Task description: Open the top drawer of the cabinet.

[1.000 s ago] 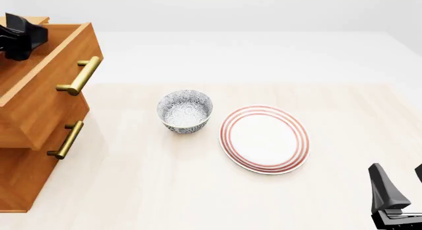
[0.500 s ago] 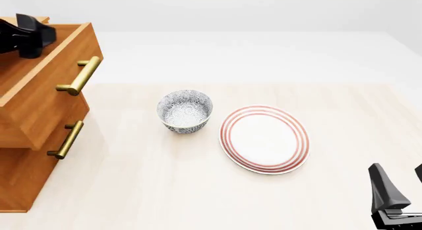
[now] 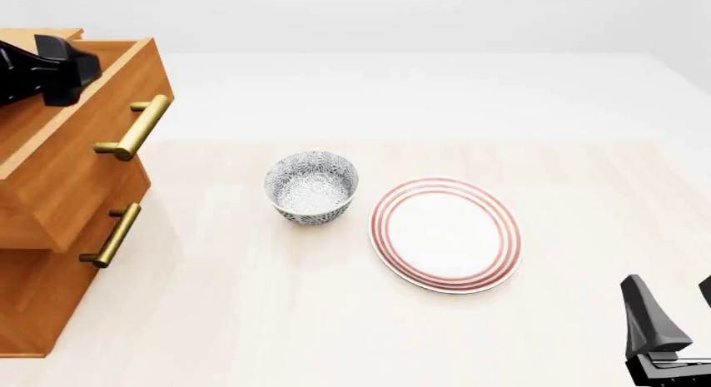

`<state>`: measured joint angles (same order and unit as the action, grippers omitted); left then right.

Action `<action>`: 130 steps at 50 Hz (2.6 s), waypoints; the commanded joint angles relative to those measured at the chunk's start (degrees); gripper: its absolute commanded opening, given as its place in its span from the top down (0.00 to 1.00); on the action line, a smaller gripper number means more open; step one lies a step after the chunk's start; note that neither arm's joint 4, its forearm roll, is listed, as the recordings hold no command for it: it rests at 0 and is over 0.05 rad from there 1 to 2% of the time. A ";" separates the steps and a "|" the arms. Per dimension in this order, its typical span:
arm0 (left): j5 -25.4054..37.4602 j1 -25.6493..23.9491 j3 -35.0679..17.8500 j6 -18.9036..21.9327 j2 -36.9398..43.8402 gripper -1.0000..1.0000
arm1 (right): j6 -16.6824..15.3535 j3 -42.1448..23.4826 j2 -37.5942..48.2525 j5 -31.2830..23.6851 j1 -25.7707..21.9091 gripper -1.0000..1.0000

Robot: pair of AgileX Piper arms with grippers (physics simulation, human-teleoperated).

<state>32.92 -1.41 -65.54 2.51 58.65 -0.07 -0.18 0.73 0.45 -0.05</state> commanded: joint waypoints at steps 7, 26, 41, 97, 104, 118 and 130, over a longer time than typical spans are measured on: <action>-2.27 0.32 2.87 -1.66 -0.30 0.00 | 0.01 -0.01 -0.10 -0.10 0.00 0.00; -4.57 1.17 5.83 -2.43 1.04 0.00 | 0.01 -0.01 -0.12 -0.10 0.01 0.00; -5.60 1.29 7.16 -2.53 2.08 0.00 | 0.01 -0.01 -0.11 -0.10 0.01 0.00; -6.37 -3.22 8.14 -3.29 4.73 0.00 | 0.02 -0.01 -0.11 -0.10 0.01 0.00; -6.18 -4.07 7.89 -3.23 5.01 0.00 | 0.01 -0.01 -0.10 -0.10 0.01 0.00; -6.39 -7.30 7.17 -3.65 5.97 0.00 | 0.02 -0.01 -0.12 -0.11 0.02 0.00; -6.01 -9.37 6.63 -3.14 6.45 0.00 | 0.00 -0.01 -0.09 -0.10 0.02 0.00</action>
<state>26.69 -8.89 -58.54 -1.18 64.73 -0.08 -0.18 0.73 0.45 -0.05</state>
